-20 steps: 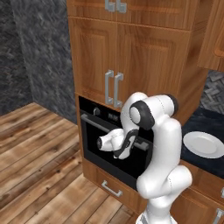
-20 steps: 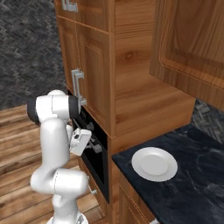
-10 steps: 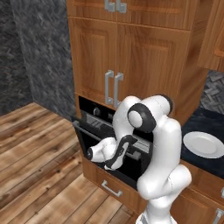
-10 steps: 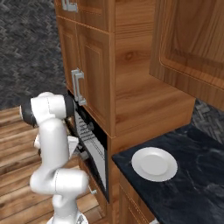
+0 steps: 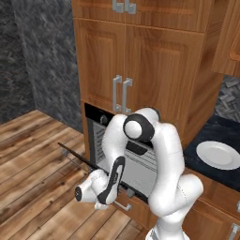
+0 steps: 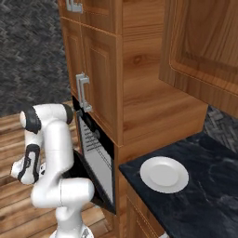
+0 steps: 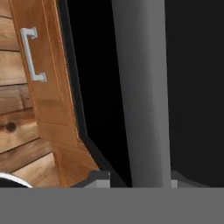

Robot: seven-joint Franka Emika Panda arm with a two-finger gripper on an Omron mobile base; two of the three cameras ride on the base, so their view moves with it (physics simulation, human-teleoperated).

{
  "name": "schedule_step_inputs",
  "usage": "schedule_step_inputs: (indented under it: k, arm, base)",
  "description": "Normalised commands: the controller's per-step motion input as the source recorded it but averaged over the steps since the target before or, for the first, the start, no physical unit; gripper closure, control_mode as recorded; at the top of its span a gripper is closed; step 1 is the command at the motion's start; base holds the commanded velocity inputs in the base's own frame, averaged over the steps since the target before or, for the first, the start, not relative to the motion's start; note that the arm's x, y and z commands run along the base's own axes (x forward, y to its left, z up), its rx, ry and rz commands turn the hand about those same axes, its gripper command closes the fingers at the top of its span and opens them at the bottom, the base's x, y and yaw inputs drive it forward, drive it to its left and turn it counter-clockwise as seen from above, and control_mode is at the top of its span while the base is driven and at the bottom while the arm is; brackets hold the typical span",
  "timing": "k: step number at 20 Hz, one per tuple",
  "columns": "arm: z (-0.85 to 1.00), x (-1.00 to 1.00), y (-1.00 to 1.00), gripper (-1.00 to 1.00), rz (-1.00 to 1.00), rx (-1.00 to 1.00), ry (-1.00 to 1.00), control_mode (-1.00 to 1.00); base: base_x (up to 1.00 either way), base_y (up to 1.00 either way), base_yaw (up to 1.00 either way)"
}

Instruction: Take the baked cake out of the oven and place it on the plate for cooling. Then close the oven door.

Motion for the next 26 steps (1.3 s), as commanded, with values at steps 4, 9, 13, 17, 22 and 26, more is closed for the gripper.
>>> schedule_step_inputs:
  k: [4,9,13,17,22,26]
  arm:
    - [-0.93,-0.47,0.61,-1.0,0.0,-0.03,0.0,-1.0]
    - [-0.68,-0.33,0.34,-1.0,0.0,-0.02,0.0,-1.0]
    - [0.01,-0.55,0.02,-1.0,0.0,0.0,-0.02,-1.0]
    - [0.74,-0.79,0.0,-1.0,0.0,0.07,-0.1,-1.0]
    - [1.0,-0.66,0.0,-1.0,0.0,0.15,-0.13,-1.0]
    - [1.0,-0.35,-0.09,-1.0,0.0,0.18,-0.05,-1.0]
  base:
    - [0.0,0.0,0.0]
    - [0.0,0.0,0.0]
    - [0.0,0.0,0.0]
    - [0.0,0.0,0.0]
    - [0.0,0.0,0.0]
    - [0.0,0.0,0.0]
